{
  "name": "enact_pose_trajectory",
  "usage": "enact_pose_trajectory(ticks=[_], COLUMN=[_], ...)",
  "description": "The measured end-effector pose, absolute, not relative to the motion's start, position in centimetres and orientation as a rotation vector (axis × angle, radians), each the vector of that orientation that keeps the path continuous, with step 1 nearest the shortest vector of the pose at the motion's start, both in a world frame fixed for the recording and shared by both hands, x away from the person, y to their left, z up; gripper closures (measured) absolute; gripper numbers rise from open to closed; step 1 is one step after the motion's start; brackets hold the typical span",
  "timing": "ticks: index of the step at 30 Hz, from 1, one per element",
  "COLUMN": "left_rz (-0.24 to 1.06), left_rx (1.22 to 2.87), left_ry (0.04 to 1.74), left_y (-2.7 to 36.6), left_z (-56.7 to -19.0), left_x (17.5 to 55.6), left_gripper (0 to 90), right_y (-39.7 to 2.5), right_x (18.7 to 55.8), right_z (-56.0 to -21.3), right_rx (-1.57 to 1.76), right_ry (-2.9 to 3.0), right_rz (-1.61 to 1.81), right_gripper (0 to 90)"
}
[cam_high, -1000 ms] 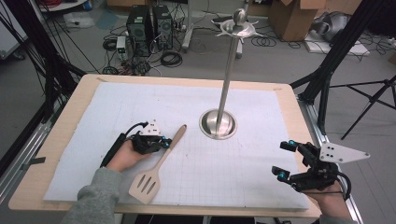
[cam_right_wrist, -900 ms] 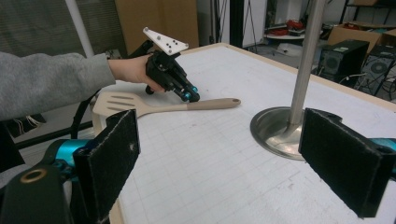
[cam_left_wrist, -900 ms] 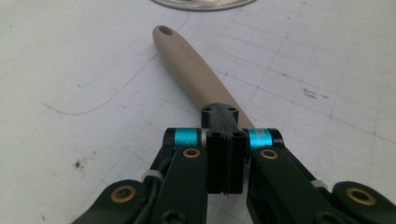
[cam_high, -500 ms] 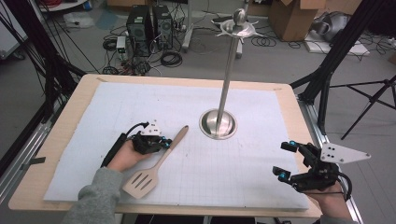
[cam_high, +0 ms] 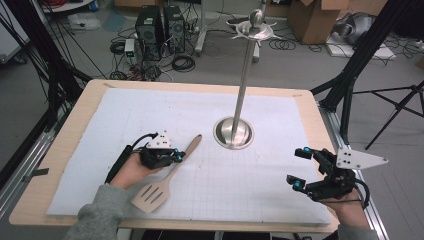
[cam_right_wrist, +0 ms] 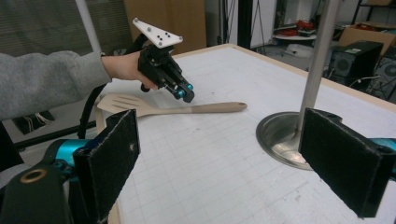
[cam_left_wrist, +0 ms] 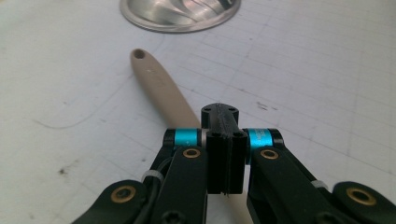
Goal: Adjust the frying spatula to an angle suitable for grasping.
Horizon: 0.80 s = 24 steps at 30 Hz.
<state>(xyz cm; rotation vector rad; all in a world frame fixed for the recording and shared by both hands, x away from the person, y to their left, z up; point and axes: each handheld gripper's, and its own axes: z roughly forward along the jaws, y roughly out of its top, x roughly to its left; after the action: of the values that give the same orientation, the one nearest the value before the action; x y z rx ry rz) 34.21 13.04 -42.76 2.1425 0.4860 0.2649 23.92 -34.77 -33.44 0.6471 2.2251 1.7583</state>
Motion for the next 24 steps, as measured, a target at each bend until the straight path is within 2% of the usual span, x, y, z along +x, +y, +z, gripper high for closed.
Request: enact_pose_trajectory(ticks=[24], left_rz=[0.206], left_rx=[2.239], left_ry=[0.437], left_y=[12.9], left_z=[-43.8], left_x=[32.2], left_gripper=[89.5], right_y=[-33.0], right_x=[25.5], right_z=[-33.4], right_rx=[0.586], right_ry=[2.269], right_rz=[1.784], right_gripper=[11.4])
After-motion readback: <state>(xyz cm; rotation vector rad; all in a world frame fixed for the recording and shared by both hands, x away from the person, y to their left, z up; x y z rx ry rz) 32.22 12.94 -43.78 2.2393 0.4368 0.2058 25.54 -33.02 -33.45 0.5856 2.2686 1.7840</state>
